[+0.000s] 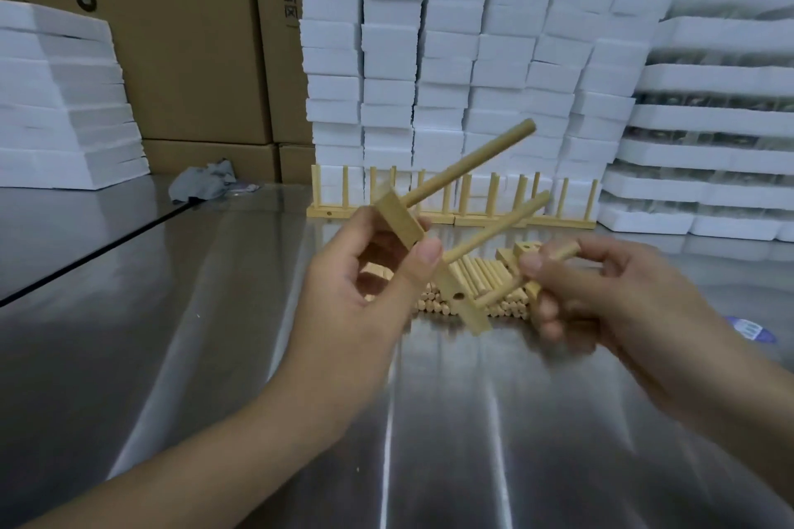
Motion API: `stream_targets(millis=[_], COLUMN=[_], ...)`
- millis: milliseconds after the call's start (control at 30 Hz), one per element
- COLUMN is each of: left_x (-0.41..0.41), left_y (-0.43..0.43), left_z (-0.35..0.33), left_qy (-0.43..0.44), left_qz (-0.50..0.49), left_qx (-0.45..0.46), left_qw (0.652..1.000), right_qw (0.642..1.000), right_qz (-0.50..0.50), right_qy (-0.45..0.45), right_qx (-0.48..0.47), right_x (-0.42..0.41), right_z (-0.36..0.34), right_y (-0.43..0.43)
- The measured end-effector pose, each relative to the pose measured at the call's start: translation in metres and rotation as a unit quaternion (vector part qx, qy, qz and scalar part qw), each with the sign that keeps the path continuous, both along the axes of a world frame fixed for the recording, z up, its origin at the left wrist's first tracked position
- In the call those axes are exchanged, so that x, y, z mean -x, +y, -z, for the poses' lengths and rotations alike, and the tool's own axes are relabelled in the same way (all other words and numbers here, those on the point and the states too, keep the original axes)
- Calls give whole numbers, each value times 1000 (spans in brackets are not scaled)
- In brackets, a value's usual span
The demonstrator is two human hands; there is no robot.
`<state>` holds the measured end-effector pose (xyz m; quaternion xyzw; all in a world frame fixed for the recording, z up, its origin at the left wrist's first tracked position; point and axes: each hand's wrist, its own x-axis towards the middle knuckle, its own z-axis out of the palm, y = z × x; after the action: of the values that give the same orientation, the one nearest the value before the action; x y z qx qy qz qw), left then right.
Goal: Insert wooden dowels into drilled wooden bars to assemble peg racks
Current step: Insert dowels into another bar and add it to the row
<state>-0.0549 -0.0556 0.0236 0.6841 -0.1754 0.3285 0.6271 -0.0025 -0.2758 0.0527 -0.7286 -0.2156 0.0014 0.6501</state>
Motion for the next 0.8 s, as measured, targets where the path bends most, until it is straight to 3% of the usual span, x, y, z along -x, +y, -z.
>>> stream_targets(millis=[133, 300, 567, 700, 800], left_x=[-5, -13, -26, -32, -29], left_y=[-4, 0, 3, 3, 3], left_z=[4, 14, 28, 29, 29], left_qy=[102, 153, 240, 258, 259], left_qz=[50, 88, 115, 110, 100], left_qx=[109, 138, 19, -3, -76], left_qw=[988, 975, 964, 960, 958], right_qw=[1000, 992, 917, 866, 850], right_qz=[8, 52, 263, 381, 407], right_qy=[-2, -105, -291, -282, -206], right_qx=[-12, 50, 68, 162, 265], right_x=[-7, -9, -57, -146, -211], right_z=[9, 23, -14, -29, -1], right_y=[-2, 6, -33, -85, -120])
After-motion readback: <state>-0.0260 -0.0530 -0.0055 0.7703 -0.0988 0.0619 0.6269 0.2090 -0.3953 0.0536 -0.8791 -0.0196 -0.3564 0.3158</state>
